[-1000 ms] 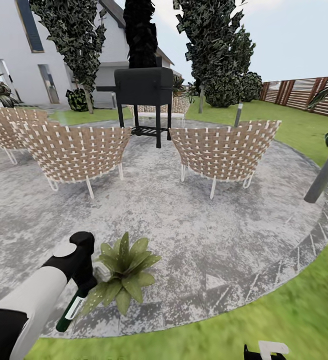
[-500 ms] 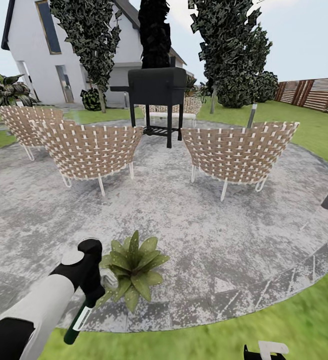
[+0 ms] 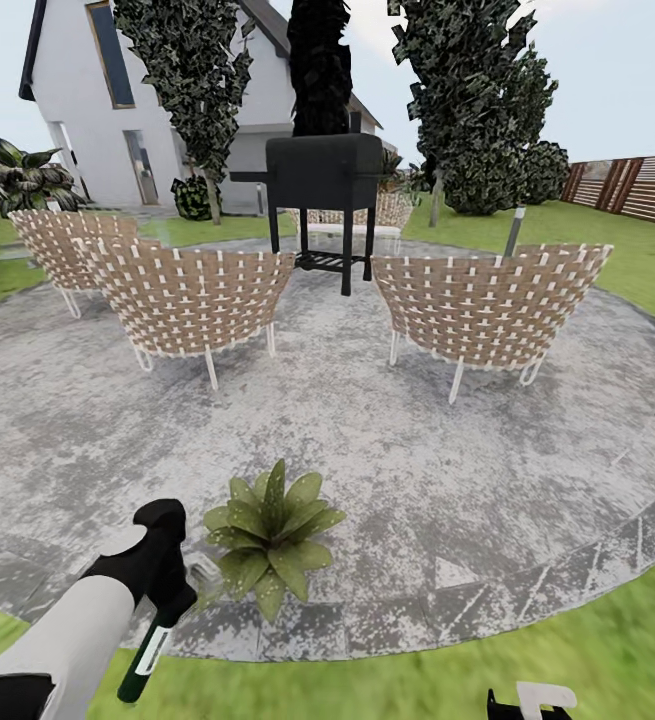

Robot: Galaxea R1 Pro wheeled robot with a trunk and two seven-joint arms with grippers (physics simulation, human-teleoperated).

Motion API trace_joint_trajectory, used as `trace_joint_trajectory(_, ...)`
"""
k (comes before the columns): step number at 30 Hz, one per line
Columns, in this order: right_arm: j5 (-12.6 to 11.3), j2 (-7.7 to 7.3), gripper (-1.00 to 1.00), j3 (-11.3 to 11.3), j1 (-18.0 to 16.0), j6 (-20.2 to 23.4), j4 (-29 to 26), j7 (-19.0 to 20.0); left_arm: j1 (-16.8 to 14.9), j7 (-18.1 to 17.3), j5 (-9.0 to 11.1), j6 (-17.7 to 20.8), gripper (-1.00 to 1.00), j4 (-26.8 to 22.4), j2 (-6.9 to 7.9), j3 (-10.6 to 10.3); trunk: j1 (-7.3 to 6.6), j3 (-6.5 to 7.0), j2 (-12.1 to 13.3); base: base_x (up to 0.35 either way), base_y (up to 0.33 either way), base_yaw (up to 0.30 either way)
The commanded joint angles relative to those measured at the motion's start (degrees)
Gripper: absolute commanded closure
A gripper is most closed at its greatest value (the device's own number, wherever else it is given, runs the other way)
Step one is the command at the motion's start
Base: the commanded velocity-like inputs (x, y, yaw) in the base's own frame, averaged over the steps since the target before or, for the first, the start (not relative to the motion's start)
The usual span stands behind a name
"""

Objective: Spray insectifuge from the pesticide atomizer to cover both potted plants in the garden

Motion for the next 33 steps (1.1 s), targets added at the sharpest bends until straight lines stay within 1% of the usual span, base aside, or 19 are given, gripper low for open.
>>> trace_joint_trajectory(1,0.6,-0.02,-1.00,-0.4,0.0,-0.2,0.1,-0.3,0.0,-0.5,-0.5,0.6,1.00,-1.7,0.01,0.0,-0.01,-0.05,0.0,0.000,0.000,0.000)
trace_joint_trajectory(3,0.6,-0.02,-1.00,-0.3,0.0,-0.2,0.1,-0.3,0.0,-0.5,-0.6,0.6,1.00,-4.9,-0.01,0.0,-0.01,-0.05,0.0,0.000,0.000,0.000)
trace_joint_trajectory(8,0.6,-0.01,-1.00,-0.3,0.0,-0.2,0.1,-0.3,0.0,-0.4,-1.0,0.6,1.00,-6.2,0.27,0.0,-0.01,-0.05,0.0,0.000,0.000,0.000)
trace_joint_trajectory(12,0.6,0.07,-1.00,-0.3,0.0,-0.2,0.2,-0.3,0.1,-0.5,-1.0,0.6,1.00,-6.3,2.27,0.1,-0.01,-0.05,0.0,0.000,0.000,0.070)
trace_joint_trajectory(14,0.6,0.13,-1.00,-0.3,0.0,-0.2,0.2,-0.3,0.1,-0.5,-1.0,0.6,1.00,-6.3,2.68,0.1,-0.01,-0.05,0.0,0.000,0.000,0.241)
trace_joint_trajectory(18,0.6,0.12,-1.00,-0.3,0.0,-0.2,0.2,-0.3,0.1,-0.5,-0.9,0.6,1.00,-6.3,2.42,0.1,-0.01,-0.05,0.0,0.000,-0.095,0.120)
trace_joint_trajectory(26,0.6,0.09,-1.00,-0.3,0.0,-0.2,0.2,-0.2,0.1,-0.6,-0.8,0.6,1.00,-6.3,2.13,0.0,-0.01,-0.05,0.0,-0.002,-0.264,0.005)
trace_joint_trajectory(33,0.6,0.07,-1.00,-0.3,0.0,-0.2,0.2,-0.1,0.1,-0.6,-0.8,0.6,1.00,-6.3,2.15,0.2,-0.01,-0.05,0.0,-0.146,-0.238,0.000)
